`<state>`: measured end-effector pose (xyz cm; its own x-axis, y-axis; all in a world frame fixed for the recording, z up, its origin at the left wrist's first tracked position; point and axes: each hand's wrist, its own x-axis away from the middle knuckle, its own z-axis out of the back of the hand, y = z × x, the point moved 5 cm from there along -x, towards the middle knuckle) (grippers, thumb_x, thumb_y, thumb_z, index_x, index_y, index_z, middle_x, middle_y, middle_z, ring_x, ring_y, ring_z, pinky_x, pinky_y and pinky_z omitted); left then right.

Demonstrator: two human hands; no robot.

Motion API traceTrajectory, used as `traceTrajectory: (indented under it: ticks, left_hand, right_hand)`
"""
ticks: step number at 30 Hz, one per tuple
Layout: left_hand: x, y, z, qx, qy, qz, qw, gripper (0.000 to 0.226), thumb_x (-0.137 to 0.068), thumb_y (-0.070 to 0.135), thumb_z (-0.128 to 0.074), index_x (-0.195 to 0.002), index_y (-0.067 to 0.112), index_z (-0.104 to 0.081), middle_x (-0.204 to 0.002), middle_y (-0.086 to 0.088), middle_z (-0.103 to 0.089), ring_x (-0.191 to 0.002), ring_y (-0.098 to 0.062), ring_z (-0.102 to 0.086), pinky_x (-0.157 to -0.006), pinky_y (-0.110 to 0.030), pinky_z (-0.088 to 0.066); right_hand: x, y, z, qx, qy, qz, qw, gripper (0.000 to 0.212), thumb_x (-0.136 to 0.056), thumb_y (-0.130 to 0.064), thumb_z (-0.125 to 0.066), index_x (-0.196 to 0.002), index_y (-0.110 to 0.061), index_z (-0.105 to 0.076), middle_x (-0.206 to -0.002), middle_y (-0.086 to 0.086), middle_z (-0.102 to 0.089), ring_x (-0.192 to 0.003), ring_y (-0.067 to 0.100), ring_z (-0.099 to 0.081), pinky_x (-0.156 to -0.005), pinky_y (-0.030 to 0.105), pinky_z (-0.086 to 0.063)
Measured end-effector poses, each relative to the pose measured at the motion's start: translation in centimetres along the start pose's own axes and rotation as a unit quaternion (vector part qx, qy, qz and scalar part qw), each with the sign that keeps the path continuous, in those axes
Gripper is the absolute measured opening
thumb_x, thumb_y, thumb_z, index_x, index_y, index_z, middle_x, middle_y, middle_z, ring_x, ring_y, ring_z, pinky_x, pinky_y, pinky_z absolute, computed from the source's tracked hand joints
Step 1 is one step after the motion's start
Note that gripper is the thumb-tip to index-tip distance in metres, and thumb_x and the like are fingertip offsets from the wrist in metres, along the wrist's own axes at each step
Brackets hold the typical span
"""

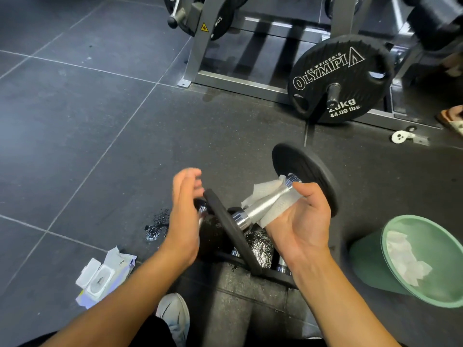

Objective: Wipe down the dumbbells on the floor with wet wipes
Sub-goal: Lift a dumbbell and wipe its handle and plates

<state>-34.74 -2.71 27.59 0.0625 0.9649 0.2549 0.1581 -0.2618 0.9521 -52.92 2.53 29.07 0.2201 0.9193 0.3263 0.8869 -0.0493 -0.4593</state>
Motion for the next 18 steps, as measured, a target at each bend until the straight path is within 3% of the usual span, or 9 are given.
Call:
traceTrajectory:
  ticks: [3, 5, 7, 9, 11, 13, 14, 16, 18]
  left_hand:
    - [1.2, -3.4, -0.8, 0.053, -0.075, 0.356, 0.93, 0.082, -0.081, 0.089, -0.047, -0.118, 0.018, -0.068, -0.117, -0.021, -0.073, -0.107, -0.037, -0.07, -0.097, -0.07, -0.05]
    - [2.5, -3.9, -1.5, 0.109, -0.104, 0.403, 0.903, 0.085, -0.078, 0.089, -0.05, -0.112, 0.013, -0.065, -0.121, -0.019, -0.073, -0.11, -0.043, -0.071, -0.087, -0.068, -0.056]
    - [3.1, -2.8, -2.3, 0.116, -0.1, 0.373, 0.915, 0.066, -0.082, 0.084, -0.051, -0.082, 0.019, -0.061, -0.103, -0.011, -0.069, -0.1, -0.034, -0.072, -0.079, -0.058, -0.06]
    - [2.8, -0.8, -2.9, 0.091, -0.114, 0.258, 0.955, 0.068, -0.092, 0.078, -0.042, -0.064, 0.02, -0.064, -0.08, -0.003, -0.067, -0.077, -0.02, -0.07, -0.077, -0.043, -0.058]
    - [2.1, 1.9, -2.7, -0.008, -0.119, -0.009, 0.993, 0.064, -0.094, 0.078, -0.043, -0.086, 0.017, -0.062, -0.088, -0.01, -0.059, -0.086, -0.024, -0.062, -0.087, -0.043, -0.05]
    - [2.2, 3.4, -1.9, -0.155, -0.135, -0.281, 0.938, 0.04, -0.102, 0.065, -0.038, -0.109, 0.029, -0.053, -0.113, -0.012, -0.048, -0.114, -0.035, -0.052, -0.102, -0.05, -0.043]
    - [1.8, 2.9, -1.3, -0.176, -0.117, -0.311, 0.926, 0.03, -0.104, 0.058, -0.036, -0.116, 0.036, -0.052, -0.122, -0.009, -0.047, -0.123, -0.036, -0.049, -0.107, -0.05, -0.041]
    - [0.3, 1.8, -0.5, -0.119, -0.038, -0.182, 0.975, 0.033, -0.099, 0.061, -0.039, -0.115, 0.04, -0.059, -0.121, -0.001, -0.054, -0.125, -0.027, -0.053, -0.108, -0.047, -0.044]
    - [-0.1, -1.0, -0.5, -0.001, -0.019, 0.088, 0.996, 0.058, -0.091, 0.074, -0.048, -0.116, 0.026, -0.069, -0.107, 0.0, -0.067, -0.108, -0.025, -0.064, -0.099, -0.042, -0.051]
  right_hand:
    - [0.4, 0.2, -0.6, -0.014, -0.017, -0.009, 1.0, 0.019, -0.076, -0.021, -0.061, -0.093, -0.013, -0.055, -0.085, 0.006, -0.051, -0.082, 0.025, -0.059, -0.093, 0.049, -0.045]
    - [0.5, 0.2, -0.8, -0.013, -0.025, -0.007, 1.0, 0.012, -0.08, -0.02, -0.055, -0.09, -0.013, -0.056, -0.082, 0.006, -0.053, -0.077, 0.024, -0.061, -0.084, 0.046, -0.05]
    - [0.4, 0.1, -0.7, -0.005, -0.024, -0.004, 1.0, 0.013, -0.081, -0.02, -0.055, -0.091, -0.013, -0.056, -0.083, 0.007, -0.053, -0.078, 0.025, -0.061, -0.091, 0.048, -0.044]
    - [0.3, 0.0, -0.9, -0.01, -0.023, -0.007, 1.0, 0.016, -0.08, -0.021, -0.058, -0.092, -0.012, -0.055, -0.085, 0.008, -0.053, -0.083, 0.028, -0.059, -0.097, 0.053, -0.039]
    - [0.2, -0.2, -0.8, -0.029, -0.019, -0.007, 0.999, 0.013, -0.08, -0.021, -0.058, -0.089, -0.012, -0.055, -0.085, 0.007, -0.053, -0.083, 0.026, -0.058, -0.097, 0.048, -0.04]
    - [0.1, -0.2, -0.7, -0.047, -0.016, -0.003, 0.999, 0.012, -0.08, -0.02, -0.058, -0.089, -0.013, -0.055, -0.085, 0.005, -0.052, -0.083, 0.024, -0.058, -0.094, 0.043, -0.042]
    - [-0.1, -0.1, -0.4, -0.049, -0.012, -0.003, 0.999, 0.013, -0.079, -0.019, -0.059, -0.09, -0.014, -0.055, -0.085, 0.004, -0.051, -0.083, 0.023, -0.057, -0.093, 0.042, -0.043]
    - [-0.1, 0.1, -0.1, -0.041, 0.004, 0.0, 0.999, 0.019, -0.075, -0.016, -0.063, -0.093, -0.014, -0.057, -0.087, 0.003, -0.052, -0.086, 0.023, -0.057, -0.096, 0.043, -0.044]
    - [0.1, 0.1, -0.5, -0.039, 0.004, 0.01, 0.999, 0.027, -0.071, -0.012, -0.067, -0.097, -0.015, -0.061, -0.089, 0.003, -0.055, -0.089, 0.022, -0.06, -0.099, 0.043, -0.047]
